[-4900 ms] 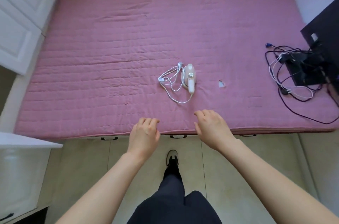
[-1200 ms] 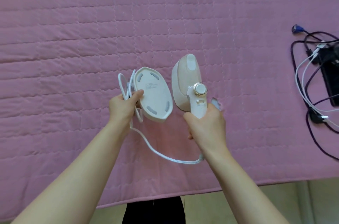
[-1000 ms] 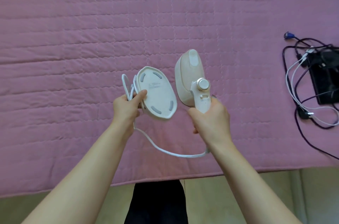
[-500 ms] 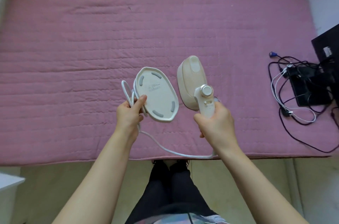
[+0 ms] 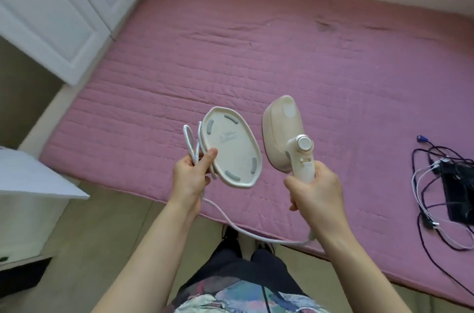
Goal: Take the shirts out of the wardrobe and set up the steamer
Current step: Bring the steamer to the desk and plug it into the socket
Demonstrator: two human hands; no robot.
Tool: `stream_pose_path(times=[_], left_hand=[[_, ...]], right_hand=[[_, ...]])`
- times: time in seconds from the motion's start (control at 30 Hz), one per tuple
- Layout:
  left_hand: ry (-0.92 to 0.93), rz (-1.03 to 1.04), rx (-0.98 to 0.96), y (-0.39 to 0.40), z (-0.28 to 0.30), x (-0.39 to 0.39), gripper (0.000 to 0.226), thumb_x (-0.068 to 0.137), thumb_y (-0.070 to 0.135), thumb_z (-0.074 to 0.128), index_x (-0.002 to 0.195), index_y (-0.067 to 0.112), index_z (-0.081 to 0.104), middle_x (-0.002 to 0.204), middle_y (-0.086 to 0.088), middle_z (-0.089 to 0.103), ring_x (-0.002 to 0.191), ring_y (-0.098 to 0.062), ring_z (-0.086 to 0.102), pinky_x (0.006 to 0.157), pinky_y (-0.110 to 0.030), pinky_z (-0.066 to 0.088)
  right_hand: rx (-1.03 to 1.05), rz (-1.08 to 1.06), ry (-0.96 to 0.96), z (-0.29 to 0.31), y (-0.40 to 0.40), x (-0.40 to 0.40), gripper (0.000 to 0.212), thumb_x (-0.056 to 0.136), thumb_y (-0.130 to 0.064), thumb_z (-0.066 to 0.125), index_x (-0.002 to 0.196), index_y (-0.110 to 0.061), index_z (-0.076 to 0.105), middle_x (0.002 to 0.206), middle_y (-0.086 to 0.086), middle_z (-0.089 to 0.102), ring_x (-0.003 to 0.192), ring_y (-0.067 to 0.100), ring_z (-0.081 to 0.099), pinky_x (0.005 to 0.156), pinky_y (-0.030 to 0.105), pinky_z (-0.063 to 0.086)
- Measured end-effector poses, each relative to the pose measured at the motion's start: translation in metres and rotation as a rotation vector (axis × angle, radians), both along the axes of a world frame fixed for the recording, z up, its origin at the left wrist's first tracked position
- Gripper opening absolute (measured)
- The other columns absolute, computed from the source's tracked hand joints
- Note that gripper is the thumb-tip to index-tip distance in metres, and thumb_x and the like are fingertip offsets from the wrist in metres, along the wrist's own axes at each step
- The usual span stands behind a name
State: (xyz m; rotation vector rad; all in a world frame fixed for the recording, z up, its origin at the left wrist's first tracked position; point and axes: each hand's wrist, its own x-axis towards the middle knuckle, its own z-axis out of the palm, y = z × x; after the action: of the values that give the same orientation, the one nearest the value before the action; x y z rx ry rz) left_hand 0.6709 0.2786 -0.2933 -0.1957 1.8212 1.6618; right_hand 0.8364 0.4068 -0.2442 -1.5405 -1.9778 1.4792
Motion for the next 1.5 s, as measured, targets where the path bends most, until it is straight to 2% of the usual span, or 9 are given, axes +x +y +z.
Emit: stream_pose_path(times=[0.27,0.57,0.67,0.73,0.87,1.13,1.3,1.4,1.5], left_hand=[[0.019,0.339,0.101,-0.045,0.020,0.048,0.012,0.086,0.014,0.068,0.084,0.008,0.058,0.064,-0.005,0.056,0.054,-0.016,0.046,0.039,-0.016,0.031],[0.018,0.742,0.123,-0.104,0.025,0.136,0.015,0.086,0.014,0.069,0.077,0.011,0.057,0.068,-0.007,0.056,0.057,-0.020,0.047,0.039,-0.017,0.033],[0.019,0.858,0.120,-0.138,0.025,0.165,0.017,0.086,0.014,0.069,0.075,0.011,0.056,0.065,-0.006,0.055,0.057,-0.019,0.047,0.040,-0.016,0.033],[0.016,0.938,0.116,-0.163,0.026,0.181,0.018,0.086,0.014,0.069,0.075,0.011,0.056,0.063,-0.004,0.054,0.056,-0.018,0.047,0.039,-0.015,0.033],[0.014,1.121,0.136,-0.222,0.030,0.212,0.019,0.088,0.012,0.066,0.074,0.009,0.053,0.064,-0.006,0.048,0.058,-0.019,0.043,0.037,-0.016,0.028],[0.016,1.392,0.140,-0.349,0.038,0.272,0.024,0.090,0.012,0.065,0.071,0.008,0.051,0.061,-0.005,0.045,0.049,-0.015,0.040,0.038,-0.017,0.031],[0.019,1.432,0.090,-0.429,0.042,0.293,0.017,0.088,0.013,0.066,0.079,0.006,0.055,0.063,-0.006,0.048,0.055,-0.018,0.043,0.043,-0.021,0.031],[0.024,1.457,0.069,-0.473,0.045,0.298,0.014,0.088,0.015,0.067,0.084,0.006,0.057,0.068,-0.006,0.049,0.060,-0.018,0.043,0.050,-0.025,0.031],[0.038,1.489,0.070,-0.509,0.049,0.298,0.012,0.090,0.015,0.066,0.084,0.006,0.060,0.067,-0.002,0.052,0.058,-0.014,0.047,0.049,-0.023,0.034]], right_hand=[[0.002,0.308,0.016,0.012,-0.005,0.008,0.007,0.074,-0.007,0.062,0.079,-0.011,0.058,0.067,0.012,0.063,0.053,0.024,0.062,0.039,0.018,0.044],[-0.007,0.641,-0.031,0.019,-0.040,0.035,0.005,0.074,-0.006,0.059,0.077,-0.010,0.057,0.066,0.013,0.063,0.051,0.023,0.063,0.037,0.017,0.041],[-0.018,0.750,-0.056,0.018,-0.065,0.037,0.006,0.073,-0.007,0.060,0.078,-0.008,0.057,0.067,0.016,0.065,0.048,0.023,0.062,0.040,0.023,0.045],[-0.022,0.820,-0.067,0.018,-0.086,0.035,0.008,0.071,-0.009,0.060,0.078,-0.006,0.057,0.065,0.017,0.065,0.047,0.027,0.063,0.041,0.027,0.045],[-0.045,0.975,-0.055,0.022,-0.141,0.029,0.009,0.074,-0.011,0.061,0.079,-0.006,0.056,0.065,0.017,0.064,0.049,0.029,0.064,0.038,0.023,0.040],[-0.034,1.239,-0.010,0.031,-0.274,0.035,0.010,0.073,-0.008,0.059,0.068,-0.011,0.050,0.056,0.006,0.057,0.039,0.015,0.054,0.037,0.019,0.039],[-0.025,1.329,0.026,0.030,-0.365,0.039,0.011,0.073,-0.009,0.060,0.067,-0.012,0.051,0.053,0.003,0.057,0.040,0.013,0.056,0.042,0.022,0.045],[-0.027,1.374,0.040,0.030,-0.412,0.037,0.012,0.073,-0.009,0.060,0.066,-0.012,0.051,0.054,0.004,0.058,0.042,0.014,0.057,0.041,0.020,0.044],[-0.034,1.395,0.046,0.031,-0.452,0.033,0.010,0.073,-0.010,0.060,0.067,-0.010,0.051,0.057,0.008,0.059,0.041,0.015,0.057,0.042,0.020,0.044]])
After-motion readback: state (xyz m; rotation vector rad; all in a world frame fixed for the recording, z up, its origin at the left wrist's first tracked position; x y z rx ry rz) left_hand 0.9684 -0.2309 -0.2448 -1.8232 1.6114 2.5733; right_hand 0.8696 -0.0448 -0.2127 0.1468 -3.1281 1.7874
